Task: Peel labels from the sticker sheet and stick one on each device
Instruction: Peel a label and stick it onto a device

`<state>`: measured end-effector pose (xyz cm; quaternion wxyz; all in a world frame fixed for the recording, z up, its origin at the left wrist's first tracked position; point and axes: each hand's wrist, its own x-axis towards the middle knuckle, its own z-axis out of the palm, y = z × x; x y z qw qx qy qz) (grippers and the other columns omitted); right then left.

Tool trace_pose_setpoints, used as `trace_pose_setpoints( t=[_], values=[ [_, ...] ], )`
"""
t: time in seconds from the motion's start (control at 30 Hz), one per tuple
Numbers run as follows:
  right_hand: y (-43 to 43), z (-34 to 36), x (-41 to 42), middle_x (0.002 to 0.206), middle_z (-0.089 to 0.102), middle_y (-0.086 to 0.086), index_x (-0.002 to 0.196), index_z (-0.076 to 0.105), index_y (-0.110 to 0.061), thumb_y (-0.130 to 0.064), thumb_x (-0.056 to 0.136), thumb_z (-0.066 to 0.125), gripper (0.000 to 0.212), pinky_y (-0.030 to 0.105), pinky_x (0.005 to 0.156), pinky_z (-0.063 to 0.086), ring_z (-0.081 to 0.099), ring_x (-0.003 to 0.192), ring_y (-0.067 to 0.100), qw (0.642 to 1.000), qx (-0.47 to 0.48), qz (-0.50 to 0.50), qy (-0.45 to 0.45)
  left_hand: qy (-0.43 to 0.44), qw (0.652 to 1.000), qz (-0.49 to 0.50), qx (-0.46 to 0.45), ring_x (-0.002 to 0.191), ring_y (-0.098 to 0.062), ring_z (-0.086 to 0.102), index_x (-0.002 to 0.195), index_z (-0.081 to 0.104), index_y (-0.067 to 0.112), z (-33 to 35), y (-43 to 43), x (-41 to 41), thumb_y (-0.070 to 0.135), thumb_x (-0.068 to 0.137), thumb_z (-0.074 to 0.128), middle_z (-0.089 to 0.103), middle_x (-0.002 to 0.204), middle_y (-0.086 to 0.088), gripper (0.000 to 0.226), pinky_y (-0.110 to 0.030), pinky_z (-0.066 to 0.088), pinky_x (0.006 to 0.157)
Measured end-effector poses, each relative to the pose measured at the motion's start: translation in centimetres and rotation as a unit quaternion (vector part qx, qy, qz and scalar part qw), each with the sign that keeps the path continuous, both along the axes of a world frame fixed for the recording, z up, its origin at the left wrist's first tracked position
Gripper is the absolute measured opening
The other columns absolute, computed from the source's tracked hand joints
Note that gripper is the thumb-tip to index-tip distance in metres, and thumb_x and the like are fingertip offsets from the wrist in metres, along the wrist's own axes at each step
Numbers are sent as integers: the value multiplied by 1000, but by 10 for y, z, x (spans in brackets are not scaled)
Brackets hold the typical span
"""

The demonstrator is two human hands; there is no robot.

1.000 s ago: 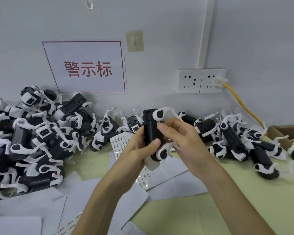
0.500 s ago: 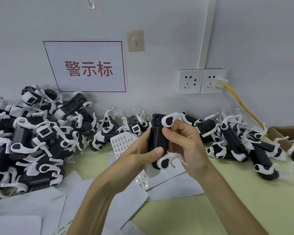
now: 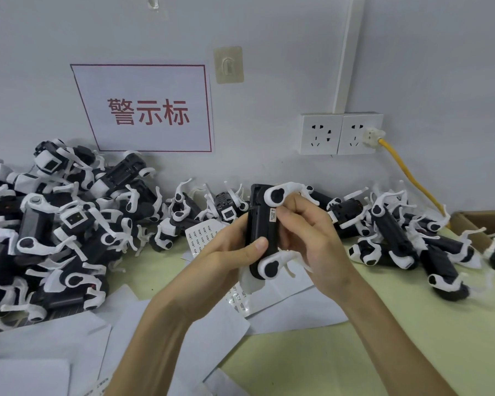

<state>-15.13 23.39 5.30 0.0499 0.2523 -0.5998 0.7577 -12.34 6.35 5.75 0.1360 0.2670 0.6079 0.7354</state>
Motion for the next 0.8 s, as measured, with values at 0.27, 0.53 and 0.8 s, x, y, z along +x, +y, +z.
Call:
trace_pose_setpoints(
  t=[0.27,0.53,0.8],
  values=[
    [2,1,-2,62,44,-7,67,50,-24,-20,92,60,28,18,58,41,43,57,9,997,65,6,40,-25,999,19,-5,98,-17,61,130,57,2,0,-1,-1,19,96,56,62,105,-6,38,-27,49,87],
    [4,1,-5,59,51,-5,62,51,-28,-19,89,58,29,27,64,39,46,60,12,996,81,29,3,-73,996,54,-9,93,-19,63,110,72,16,-2,0,-4,33,94,60,65,102,-8,26,-39,49,90],
    [-9,-4,-2,57,47,-6,58,52,-26,-21,88,60,31,15,58,38,42,57,8,997,73,-1,-7,-89,981,170,-13,86,-16,70,110,70,6,-2,16,-4,47,89,63,71,88,-4,46,-36,56,86]
  ],
)
